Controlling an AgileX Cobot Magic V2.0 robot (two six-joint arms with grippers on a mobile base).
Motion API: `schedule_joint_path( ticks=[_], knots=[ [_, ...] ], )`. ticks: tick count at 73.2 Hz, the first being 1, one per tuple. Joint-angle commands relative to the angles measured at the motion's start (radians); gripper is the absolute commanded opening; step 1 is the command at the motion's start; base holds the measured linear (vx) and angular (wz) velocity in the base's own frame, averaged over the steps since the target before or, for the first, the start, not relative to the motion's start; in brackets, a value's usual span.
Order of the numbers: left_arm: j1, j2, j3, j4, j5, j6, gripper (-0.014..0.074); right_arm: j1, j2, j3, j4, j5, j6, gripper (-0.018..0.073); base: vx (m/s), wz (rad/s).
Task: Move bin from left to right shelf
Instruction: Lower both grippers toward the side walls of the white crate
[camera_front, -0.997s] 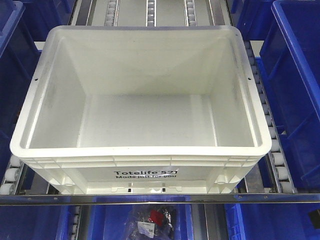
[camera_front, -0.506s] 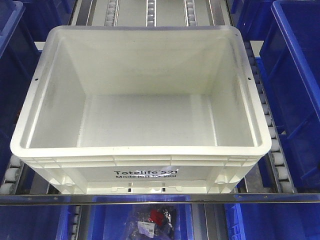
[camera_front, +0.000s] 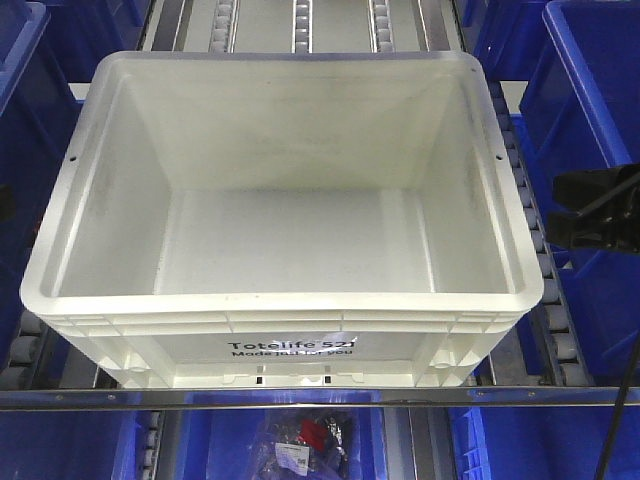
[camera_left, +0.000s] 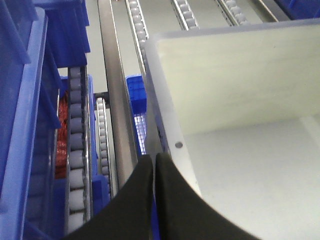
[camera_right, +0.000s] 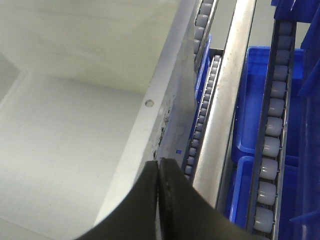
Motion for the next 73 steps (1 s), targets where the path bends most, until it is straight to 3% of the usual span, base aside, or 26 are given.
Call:
schedule_joint_path(
  ticks=[1, 22, 48, 73],
  knots=[
    [-0.006, -0.001, -0.038, 0.0, -0.098, -0.012, -0.0006, -0.001, -0.004, -0.035, 0.006, -0.058, -0.007, -0.0008, 0.0, 0.0],
    [-0.006, -0.001, -0.044, -0.055, 0.015, -0.019, -0.0005, -0.001, -0.004, -0.037, 0.064, -0.065, 0.024, -0.0007, 0.0, 0.0],
    [-0.006, 0.139, -0.195, -0.047, 0.197, -0.015, 0.0001, -0.001, 0.031, -0.087, 0.029, -0.009, 0.061, -0.0005, 0.0, 0.0],
    [-0.006, 0.229, -0.224, -0.054, 0.227, -0.015, 0.0003, -0.001, 0.17, -0.209, 0.012, 0.095, 0.076, -0.0005, 0.0, 0.0]
  ],
)
